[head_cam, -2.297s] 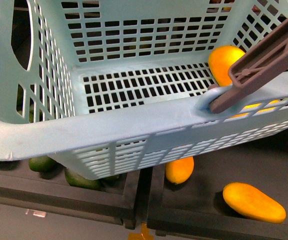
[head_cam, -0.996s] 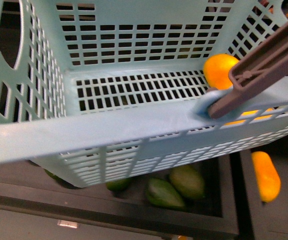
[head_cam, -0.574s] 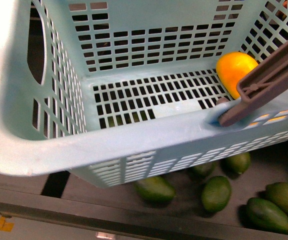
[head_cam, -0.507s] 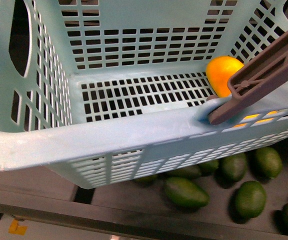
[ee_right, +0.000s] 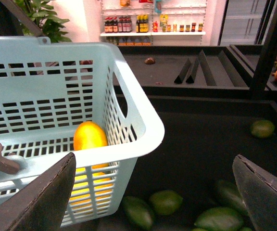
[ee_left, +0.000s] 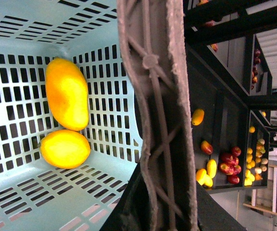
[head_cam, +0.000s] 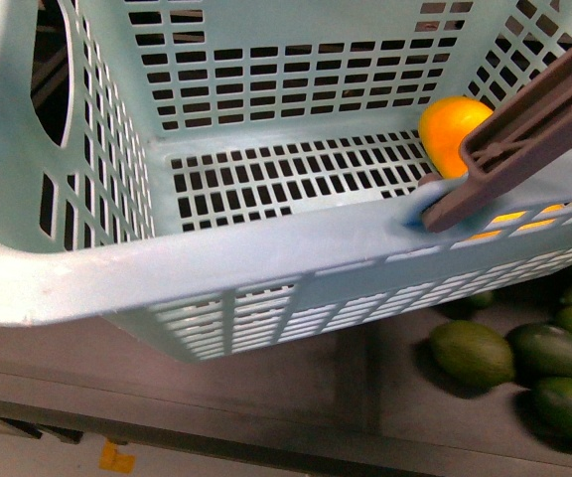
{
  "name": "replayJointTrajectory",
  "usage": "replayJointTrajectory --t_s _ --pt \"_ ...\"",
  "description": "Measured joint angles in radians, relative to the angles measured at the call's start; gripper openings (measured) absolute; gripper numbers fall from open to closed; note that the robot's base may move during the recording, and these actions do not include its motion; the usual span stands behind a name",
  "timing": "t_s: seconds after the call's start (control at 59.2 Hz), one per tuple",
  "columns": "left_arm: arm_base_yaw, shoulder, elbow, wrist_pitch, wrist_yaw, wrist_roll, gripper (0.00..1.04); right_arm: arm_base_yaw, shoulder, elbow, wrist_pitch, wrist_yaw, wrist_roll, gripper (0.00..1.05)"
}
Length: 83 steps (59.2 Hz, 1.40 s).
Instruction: Pick lemon and mango into basket
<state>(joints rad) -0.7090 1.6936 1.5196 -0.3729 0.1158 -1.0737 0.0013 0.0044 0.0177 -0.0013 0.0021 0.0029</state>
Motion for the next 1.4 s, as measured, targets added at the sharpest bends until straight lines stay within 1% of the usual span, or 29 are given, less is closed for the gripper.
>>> replayJointTrajectory --t_s 0.186,0.338,0.456,0.507,0.54,0.591,0.659,0.726,0.844,1.03,1.148,1.25,1.402 --pt "0.01 0.001 0.0 0.0 -0.005 0.003 0.06 -0.001 0.0 0.0 0.0 -0.008 0.0 0.96" --pt "0.018 0.001 0.0 0.0 -0.036 0.016 0.06 -0.001 -0.001 0.0 0.0 -0.006 0.0 0.96" --pt "0.016 0.001 0.0 0.0 -0.025 0.015 0.06 -0.001 -0.001 0.0 0.0 -0.006 0.0 0.96" --pt "0.006 0.004 -0.004 0.035 -0.111 -0.019 0.06 -0.001 -0.001 0.0 0.0 -0.006 0.0 0.96" --pt "-0.002 0.02 -0.002 0.083 -0.201 -0.078 0.06 -0.001 0.0 0.0 0.0 -0.003 0.0 0.96" --pt "-0.007 0.055 0.024 0.107 -0.308 -0.141 0.06 -0.001 -0.001 0.0 0.0 -0.003 0.0 0.96" --pt "0.003 0.109 0.08 0.116 -0.343 -0.16 0.06 -0.001 -0.001 0.0 0.0 -0.002 0.0 0.96" --pt "0.041 0.196 0.173 0.119 -0.332 -0.166 0.06 -0.001 0.0 0.0 0.0 -0.002 0.0 0.96" --pt "0.085 0.29 0.25 0.121 -0.299 -0.193 0.06 -0.001 -0.001 0.0 0.0 -0.002 0.0 0.96" --pt "0.145 0.462 0.396 0.124 -0.288 -0.291 0.06 -0.001 -0.001 0.0 0.0 -0.002 0.0 0.96" --pt "0.209 0.655 0.587 0.079 -0.284 -0.391 0.06 -0.001 -0.001 0.0 0.0 -0.002 0.0 0.96" --pt "0.252 0.753 0.7 0.035 -0.308 -0.43 0.06 -0.001 -0.001 0.0 0.0 -0.002 0.0 0.96" --pt "0.309 0.858 0.818 0.006 -0.366 -0.435 0.06 -0.001 -0.001 0.0 0.0 -0.002 0.0 0.96"
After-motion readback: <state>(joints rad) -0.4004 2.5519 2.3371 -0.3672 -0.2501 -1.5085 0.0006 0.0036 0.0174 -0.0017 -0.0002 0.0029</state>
